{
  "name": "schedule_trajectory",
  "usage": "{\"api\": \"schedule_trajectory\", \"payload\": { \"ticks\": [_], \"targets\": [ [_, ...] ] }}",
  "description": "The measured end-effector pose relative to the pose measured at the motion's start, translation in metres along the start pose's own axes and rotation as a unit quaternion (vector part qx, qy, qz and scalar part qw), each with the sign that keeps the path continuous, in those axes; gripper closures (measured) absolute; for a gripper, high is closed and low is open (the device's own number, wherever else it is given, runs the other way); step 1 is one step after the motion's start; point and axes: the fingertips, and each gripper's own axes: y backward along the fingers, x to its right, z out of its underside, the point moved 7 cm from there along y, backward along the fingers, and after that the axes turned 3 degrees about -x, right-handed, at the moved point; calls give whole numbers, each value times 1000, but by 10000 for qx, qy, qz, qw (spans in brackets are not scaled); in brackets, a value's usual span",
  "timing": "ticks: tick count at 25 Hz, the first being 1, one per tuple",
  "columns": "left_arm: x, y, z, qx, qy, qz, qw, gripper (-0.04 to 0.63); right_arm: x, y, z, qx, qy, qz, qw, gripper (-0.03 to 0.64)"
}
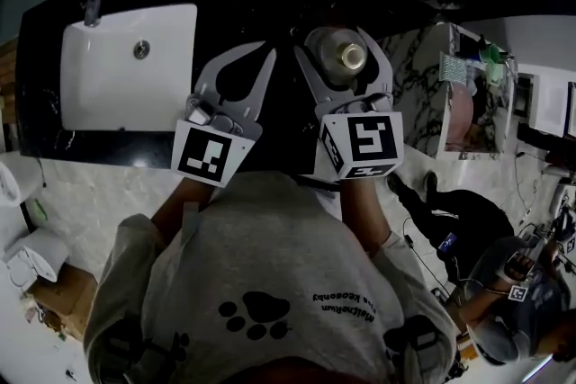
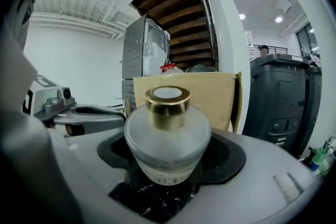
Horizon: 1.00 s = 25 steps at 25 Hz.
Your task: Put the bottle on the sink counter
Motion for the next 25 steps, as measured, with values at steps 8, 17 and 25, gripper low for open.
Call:
{"api": "schedule_trajectory", "payload": {
  "ticks": [8,17,25],
  "targets": [
    [-28,-32,15,-136,87,85,9998,593,12,-41,8,-242,44,46,9997,282],
    [-50,-68,34,-201,170,115,9996,593,32,-87,18,-296,117,71,9995,282],
    [-65,-89,52,-250,361,42,9990,592,42,-119,18,-159,51,102,9998,282]
  ]
}}
